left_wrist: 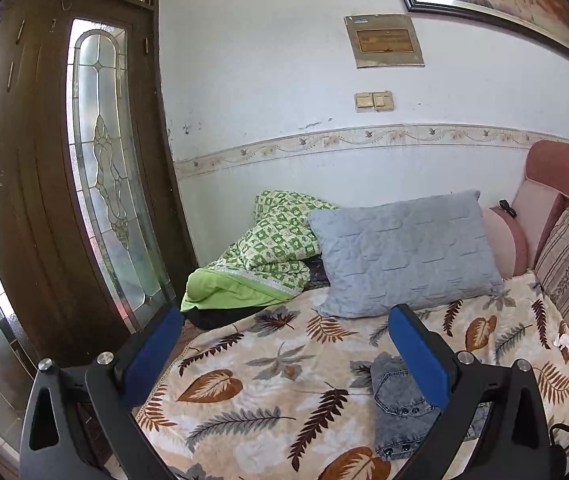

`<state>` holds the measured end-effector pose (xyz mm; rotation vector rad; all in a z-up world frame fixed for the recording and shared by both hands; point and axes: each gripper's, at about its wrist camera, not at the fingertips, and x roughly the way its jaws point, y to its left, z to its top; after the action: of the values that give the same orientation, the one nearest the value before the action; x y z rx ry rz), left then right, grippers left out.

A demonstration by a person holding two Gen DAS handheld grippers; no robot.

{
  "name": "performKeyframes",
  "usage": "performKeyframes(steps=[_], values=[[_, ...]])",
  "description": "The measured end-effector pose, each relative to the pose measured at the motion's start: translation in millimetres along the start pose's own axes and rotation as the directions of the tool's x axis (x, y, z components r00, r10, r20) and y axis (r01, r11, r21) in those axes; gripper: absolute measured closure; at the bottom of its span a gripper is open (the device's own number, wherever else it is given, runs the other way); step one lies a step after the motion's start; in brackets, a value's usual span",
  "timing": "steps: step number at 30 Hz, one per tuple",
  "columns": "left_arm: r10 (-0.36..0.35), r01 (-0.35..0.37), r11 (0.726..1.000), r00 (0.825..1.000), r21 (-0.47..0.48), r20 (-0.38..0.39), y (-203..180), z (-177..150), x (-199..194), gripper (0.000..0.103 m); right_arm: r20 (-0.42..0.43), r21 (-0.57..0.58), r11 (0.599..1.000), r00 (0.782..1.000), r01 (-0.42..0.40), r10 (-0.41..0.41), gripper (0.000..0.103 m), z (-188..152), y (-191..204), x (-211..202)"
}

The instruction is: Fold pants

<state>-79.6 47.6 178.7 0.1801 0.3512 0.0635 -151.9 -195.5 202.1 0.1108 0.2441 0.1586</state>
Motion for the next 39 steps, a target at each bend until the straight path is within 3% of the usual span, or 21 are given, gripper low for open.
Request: performKeyframes(steps=[8, 16, 24, 29, 39], values=[[0.003, -0.003, 0.999, 1.0, 0.039, 0.02, -1.5, 5.2, -7.8, 0.0, -0.046, -0.053, 0.999, 0.999, -0.011, 0.009, 0.03, -2.1, 13.0, 12.7], [-0.045, 0.048, 0.996, 0.998, 0.069, -0.048, 1.1, -1.6, -10.9, 0.0, -0.102, -0.073, 0.997, 0.995, -0.021, 0.014, 0.03, -10.9, 14.8, 14.0], [-0.138, 0.154, 0.986, 0.969, 0.061, -0.205, -4.9, -26.6, -10.8, 0.0, -0.175, -0.038, 0.999, 0.984, -0.029, 0.022, 0.03, -27.2, 13.9, 4.5], [-0.202, 0.223, 0.974, 0.933, 0.035, -0.298, -12.2, -39.1, -10.0, 0.0, -0.218, -0.003, 1.0, 0.976, -0.003, 0.002, 0.03, -34.3, 12.8, 0.1], [-0.198, 0.206, 0.978, 0.935, -0.003, -0.295, 0.6, -32.7, -10.8, 0.0, -0.223, 0.026, 1.0, 0.975, 0.012, -0.006, 0.03, -28.7, 9.8, -6.0]])
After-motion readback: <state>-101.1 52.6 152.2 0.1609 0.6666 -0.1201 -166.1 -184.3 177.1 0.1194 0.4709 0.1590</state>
